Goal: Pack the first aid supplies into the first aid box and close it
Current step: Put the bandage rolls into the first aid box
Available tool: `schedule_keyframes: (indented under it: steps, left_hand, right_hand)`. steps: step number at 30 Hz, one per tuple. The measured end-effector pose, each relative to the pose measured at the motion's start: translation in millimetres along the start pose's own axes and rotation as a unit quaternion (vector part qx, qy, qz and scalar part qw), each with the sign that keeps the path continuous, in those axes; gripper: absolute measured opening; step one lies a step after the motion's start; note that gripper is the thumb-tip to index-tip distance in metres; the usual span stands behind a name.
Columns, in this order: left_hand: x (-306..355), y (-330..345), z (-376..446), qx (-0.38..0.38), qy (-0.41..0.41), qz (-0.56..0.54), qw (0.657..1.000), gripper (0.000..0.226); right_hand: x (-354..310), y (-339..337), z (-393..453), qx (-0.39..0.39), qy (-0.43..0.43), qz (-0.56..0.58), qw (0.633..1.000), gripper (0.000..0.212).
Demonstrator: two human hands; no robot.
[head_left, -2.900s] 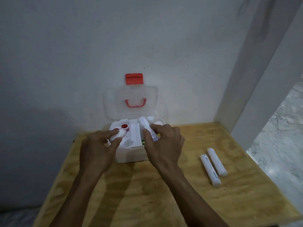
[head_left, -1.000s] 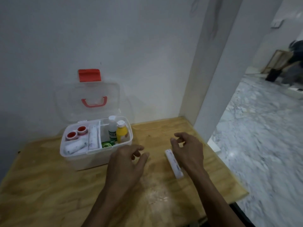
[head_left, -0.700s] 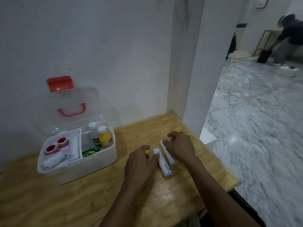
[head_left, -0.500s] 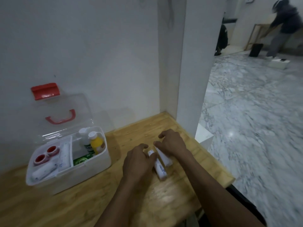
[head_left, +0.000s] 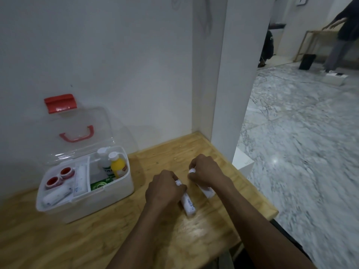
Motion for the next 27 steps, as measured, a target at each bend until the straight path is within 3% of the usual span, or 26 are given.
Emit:
schedule_keyframes:
  steps: [6,12,16,21,24,27]
  left_hand:
    - [-14.3,-16.1,-17.3,0.035,-0.02,-0.053,0.998,0.02]
    - [-43.4,-70.1,-56.3,0.14,-0.01,-0.153,0.978,0.015]
    - [-68.9,-126.5,-85.3,0.248,0.018,-0.222,0.943,0.017]
    - [-110.9,-204.3,-112.6,0.417,0.011,-0.202,0.886,0.016]
    - [-130.3,-222.4,-110.0,0.456,0.002,-0.194,0.869,0.014]
    - [-140.1,-219.6,-97.7,0.452,-0.005,-0.182,0.873,0.013]
  right_hand:
    - [-21.1,-31.3,-22.9,0.07,-0.063,0.087,0.992,0.023]
    - [-49.0,-49.3,-49.9,0.124,-0.097,0.214,0.964,0.01]
    - [-95.1,-50.2,-63.0,0.142,-0.166,0.287,0.933,0.011]
    - [-166.4,-37.9,-70.9,0.133,-0.247,0.36,0.89,0.016]
    - [-198.8,-24.8,-68.3,0.134,-0.283,0.379,0.871,0.015]
    - [-215.3,-7.3,-60.5,0.125,-0.303,0.367,0.87,0.015]
Point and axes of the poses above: each hand's wrist, its own z-axis towards the middle knuckle, its own y-axis out of the palm, x = y × z, the point moved 10 cm from there along z, towards the middle knuckle, and after that the axes turned 14 degrees about z, right-handed, at the moved point
